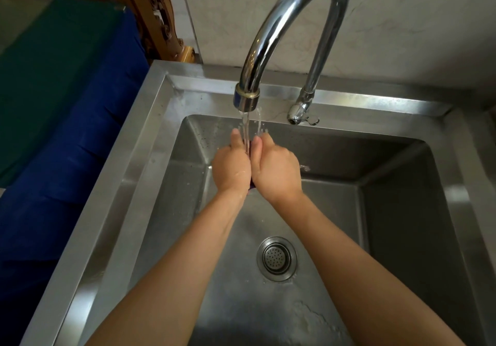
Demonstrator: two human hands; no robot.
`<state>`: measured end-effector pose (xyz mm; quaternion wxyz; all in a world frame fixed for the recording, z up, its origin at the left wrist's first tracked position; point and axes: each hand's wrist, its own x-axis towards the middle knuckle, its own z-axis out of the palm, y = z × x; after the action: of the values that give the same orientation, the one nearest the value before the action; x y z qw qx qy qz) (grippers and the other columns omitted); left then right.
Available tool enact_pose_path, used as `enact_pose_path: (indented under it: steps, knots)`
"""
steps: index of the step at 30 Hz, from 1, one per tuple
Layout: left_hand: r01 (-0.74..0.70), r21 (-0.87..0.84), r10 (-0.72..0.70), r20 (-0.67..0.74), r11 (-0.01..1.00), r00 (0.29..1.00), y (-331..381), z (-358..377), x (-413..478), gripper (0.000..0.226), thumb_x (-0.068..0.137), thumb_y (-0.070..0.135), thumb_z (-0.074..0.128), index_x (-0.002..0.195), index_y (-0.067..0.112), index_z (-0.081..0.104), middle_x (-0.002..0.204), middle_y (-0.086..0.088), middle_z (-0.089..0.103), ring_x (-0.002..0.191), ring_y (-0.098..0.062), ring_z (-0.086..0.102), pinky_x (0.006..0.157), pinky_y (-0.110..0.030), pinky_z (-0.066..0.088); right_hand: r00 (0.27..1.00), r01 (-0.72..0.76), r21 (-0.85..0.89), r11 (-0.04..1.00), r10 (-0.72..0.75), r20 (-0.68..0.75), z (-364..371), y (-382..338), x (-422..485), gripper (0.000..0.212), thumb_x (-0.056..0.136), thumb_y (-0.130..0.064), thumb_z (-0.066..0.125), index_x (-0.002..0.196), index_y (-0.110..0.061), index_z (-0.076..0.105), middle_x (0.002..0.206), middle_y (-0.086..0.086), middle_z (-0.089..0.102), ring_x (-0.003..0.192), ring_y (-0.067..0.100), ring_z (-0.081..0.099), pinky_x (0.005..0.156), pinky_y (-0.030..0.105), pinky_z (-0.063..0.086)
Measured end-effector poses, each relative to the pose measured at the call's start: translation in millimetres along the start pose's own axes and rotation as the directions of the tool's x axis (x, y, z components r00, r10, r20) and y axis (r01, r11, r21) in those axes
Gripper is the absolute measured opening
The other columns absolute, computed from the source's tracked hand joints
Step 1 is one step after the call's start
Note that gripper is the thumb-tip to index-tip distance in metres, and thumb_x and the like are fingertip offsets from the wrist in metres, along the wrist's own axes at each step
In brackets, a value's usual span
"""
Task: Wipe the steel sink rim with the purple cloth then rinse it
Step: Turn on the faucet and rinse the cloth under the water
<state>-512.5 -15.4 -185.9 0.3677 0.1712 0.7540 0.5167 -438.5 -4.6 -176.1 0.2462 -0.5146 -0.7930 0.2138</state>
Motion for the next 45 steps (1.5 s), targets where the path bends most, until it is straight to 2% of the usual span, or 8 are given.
enact_pose_path:
  steps: [9,14,19,23,27,32,36,45]
  knots:
    - [-0.2,0.163,0.196,0.039,0.966,0.98,18.6,1.9,-15.5,0.053,0.099,0.035,0.032,0.054,0.012,0.048,0.061,-0.007,0.054,0.066,-0.025,0.053,0.069,-0.041,0.045,0.993,-0.118,0.151,0.981,0.112,0.048,-14.4,-0.5,-3.3,0.03,0.1,-0.027,0.028,0.087,-0.007,0.046,0.074,0.019,0.064,0.07,0.041,0.059,0.063,0.043,0.046]
    - [0.098,0.096,-0.11,0.128,0.991,0.986,10.0,1.6,-6.1,0.049,0.093,0.055,0.035,0.066,0.017,0.049,0.076,-0.008,0.058,0.078,-0.025,0.057,0.073,-0.037,0.047,0.85,-0.526,0.436,0.73,0.464,0.248,-24.7,26.7,3.6,0.055,0.095,-0.053,0.026,0.117,-0.009,0.051,0.103,0.013,0.065,0.097,0.028,0.061,0.091,0.045,0.048]
    - [0.37,-0.043,-0.345,0.272,0.928,0.898,11.2,-2.3,-13.4,0.046,0.091,0.061,0.035,0.092,0.019,0.056,0.084,-0.007,0.065,0.071,-0.024,0.065,0.058,-0.036,0.055,0.716,-0.673,0.52,0.525,0.637,0.284,-54.0,57.0,28.9,0.065,0.096,-0.056,0.019,0.13,-0.008,0.046,0.092,0.01,0.065,0.078,0.028,0.064,0.065,0.036,0.054]
    - [0.419,-0.107,-0.367,0.322,0.902,0.873,2.4,-8.5,-12.9,0.042,0.085,0.064,0.043,0.086,0.026,0.06,0.094,-0.008,0.069,0.085,-0.026,0.067,0.073,-0.04,0.057,0.764,-0.644,0.467,0.605,0.529,0.369,-64.9,45.6,51.2,0.047,0.097,-0.05,0.028,0.115,-0.013,0.05,0.086,0.008,0.066,0.068,0.02,0.06,0.061,0.029,0.049]
    - [0.438,-0.14,-0.363,0.371,0.888,0.855,-4.7,-17.8,-11.2,0.046,0.079,0.066,0.051,0.096,0.024,0.062,0.105,-0.01,0.069,0.099,-0.029,0.066,0.092,-0.046,0.051,0.721,-0.691,0.369,0.621,0.558,0.411,-64.1,41.1,68.1,0.037,0.094,-0.045,0.044,0.095,-0.009,0.051,0.065,0.005,0.057,0.049,0.013,0.042,0.045,0.024,0.039]
    - [0.469,-0.22,-0.348,0.427,0.855,0.835,-2.8,-23.4,-10.4,0.052,0.078,0.06,0.056,0.112,0.02,0.059,0.107,-0.009,0.068,0.097,-0.027,0.066,0.073,-0.036,0.055,0.683,-0.729,0.365,0.58,0.581,0.441,-61.4,46.7,73.9,0.026,0.093,-0.033,0.052,0.079,-0.01,0.051,0.058,0.004,0.05,0.039,0.009,0.036,0.032,0.014,0.029]
    - [0.481,-0.224,-0.36,0.423,0.847,0.832,-6.8,-25.8,-10.2,0.048,0.077,0.057,0.061,0.105,0.018,0.062,0.103,-0.009,0.069,0.095,-0.026,0.067,0.069,-0.034,0.055,0.684,-0.73,0.374,0.572,0.6,0.416,-59.9,46.6,75.5,0.03,0.092,-0.03,0.054,0.07,-0.011,0.05,0.056,0.004,0.049,0.037,0.01,0.034,0.031,0.009,0.026]
    - [0.5,-0.317,-0.319,0.479,0.806,0.818,-15.3,-27.7,-10.0,0.035,0.081,0.046,0.063,0.101,0.017,0.061,0.108,-0.012,0.068,0.098,-0.027,0.067,0.064,-0.031,0.055,0.7,-0.714,0.296,0.635,0.63,0.336,-54.9,43.4,79.4,0.022,0.092,-0.028,0.053,0.08,-0.01,0.053,0.058,0.004,0.05,0.041,0.011,0.04,0.036,0.02,0.033]
